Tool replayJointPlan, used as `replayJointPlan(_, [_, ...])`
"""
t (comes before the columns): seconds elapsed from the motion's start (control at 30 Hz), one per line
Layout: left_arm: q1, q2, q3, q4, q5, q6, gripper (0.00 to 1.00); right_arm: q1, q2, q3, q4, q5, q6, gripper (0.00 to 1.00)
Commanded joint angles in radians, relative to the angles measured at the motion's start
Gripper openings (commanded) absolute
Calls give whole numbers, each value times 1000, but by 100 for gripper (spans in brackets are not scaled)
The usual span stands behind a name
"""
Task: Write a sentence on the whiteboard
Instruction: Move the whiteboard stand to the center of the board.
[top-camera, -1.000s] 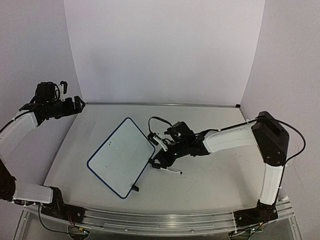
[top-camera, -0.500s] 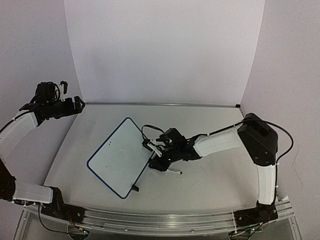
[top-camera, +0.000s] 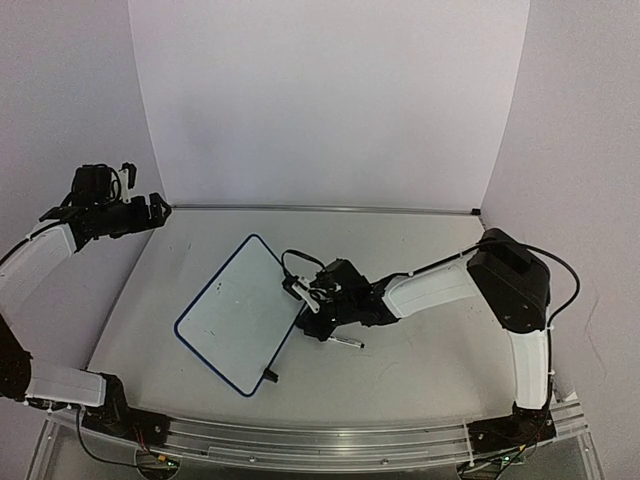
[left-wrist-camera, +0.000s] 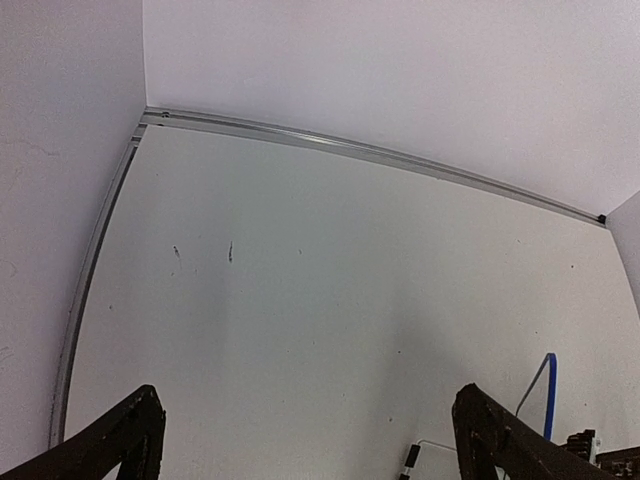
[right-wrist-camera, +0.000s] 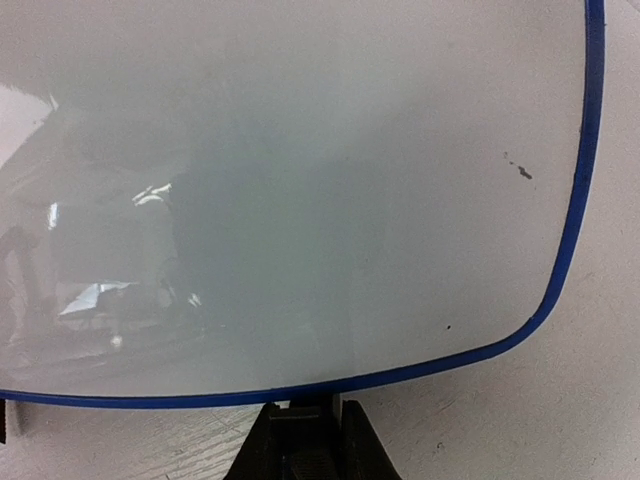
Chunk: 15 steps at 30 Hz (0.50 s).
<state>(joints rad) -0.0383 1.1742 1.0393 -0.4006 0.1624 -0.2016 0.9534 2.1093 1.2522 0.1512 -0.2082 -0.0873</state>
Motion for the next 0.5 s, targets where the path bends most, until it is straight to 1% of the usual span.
replayJointPlan(0.0, [3,5,7,16,14,5,100,8,25,6,85,52,32,13])
replayJointPlan(0.23, [3,8,7,14,14,4,99,11,11,-15,104,156,67,1])
replayJointPlan(0.33, [3,10,7,13,14,3,100,12,-8,-42,115,233,112,0])
replayJointPlan(0.47, [3,11,6,15,14,2,100,13,-33,-89,126,407,162,0])
